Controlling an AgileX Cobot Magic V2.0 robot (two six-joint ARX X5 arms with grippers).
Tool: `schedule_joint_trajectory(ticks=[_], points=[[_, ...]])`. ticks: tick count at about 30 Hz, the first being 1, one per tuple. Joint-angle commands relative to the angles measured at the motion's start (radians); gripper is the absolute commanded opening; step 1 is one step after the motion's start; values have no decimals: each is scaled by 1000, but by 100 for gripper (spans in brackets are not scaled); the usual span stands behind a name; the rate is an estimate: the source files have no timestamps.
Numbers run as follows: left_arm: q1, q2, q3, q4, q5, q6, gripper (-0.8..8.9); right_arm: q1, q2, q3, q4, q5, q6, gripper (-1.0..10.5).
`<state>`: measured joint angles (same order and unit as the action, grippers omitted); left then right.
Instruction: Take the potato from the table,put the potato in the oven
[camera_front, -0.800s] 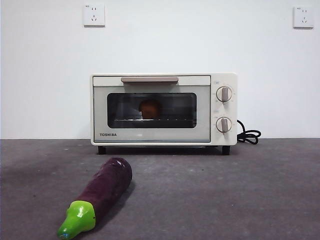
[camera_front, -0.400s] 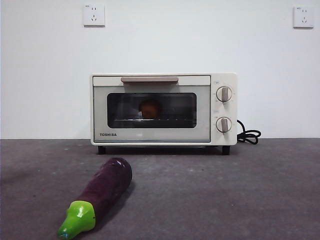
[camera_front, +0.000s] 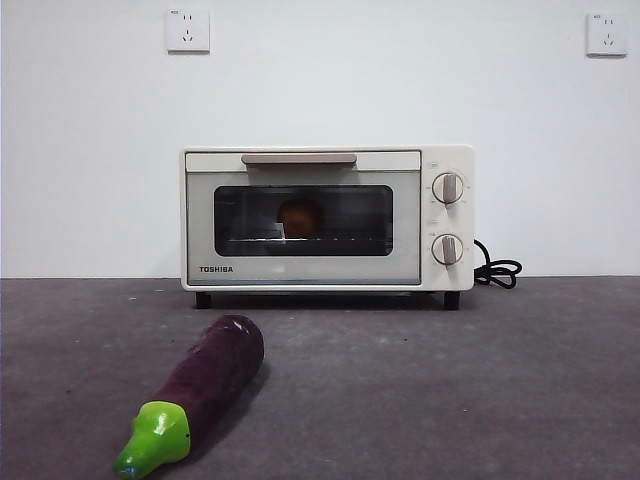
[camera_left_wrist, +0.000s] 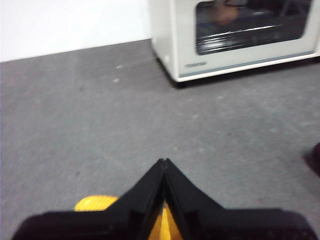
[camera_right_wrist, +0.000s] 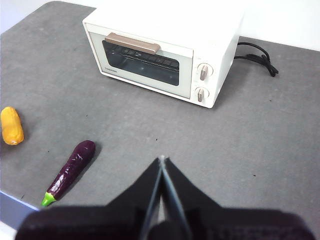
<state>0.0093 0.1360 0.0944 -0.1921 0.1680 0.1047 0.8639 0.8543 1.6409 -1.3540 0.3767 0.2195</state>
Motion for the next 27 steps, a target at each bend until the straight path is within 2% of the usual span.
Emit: schedule_joint_trajectory(ticks=[1,6,15,27], points=[[15,-37,-38,14,-19,-27,-4,1,0,-2,-21,2,-6,1],[32,-109,-87,24,-33,-52,-4,1,0,-2,-21,2,-6,1],[33,-132,-87,21,-198,-109,-4,1,0,-2,-21,6,-6,1],[33,-132,-87,23,-193,-109,-4,1,0,-2,-21,6,-6,1]])
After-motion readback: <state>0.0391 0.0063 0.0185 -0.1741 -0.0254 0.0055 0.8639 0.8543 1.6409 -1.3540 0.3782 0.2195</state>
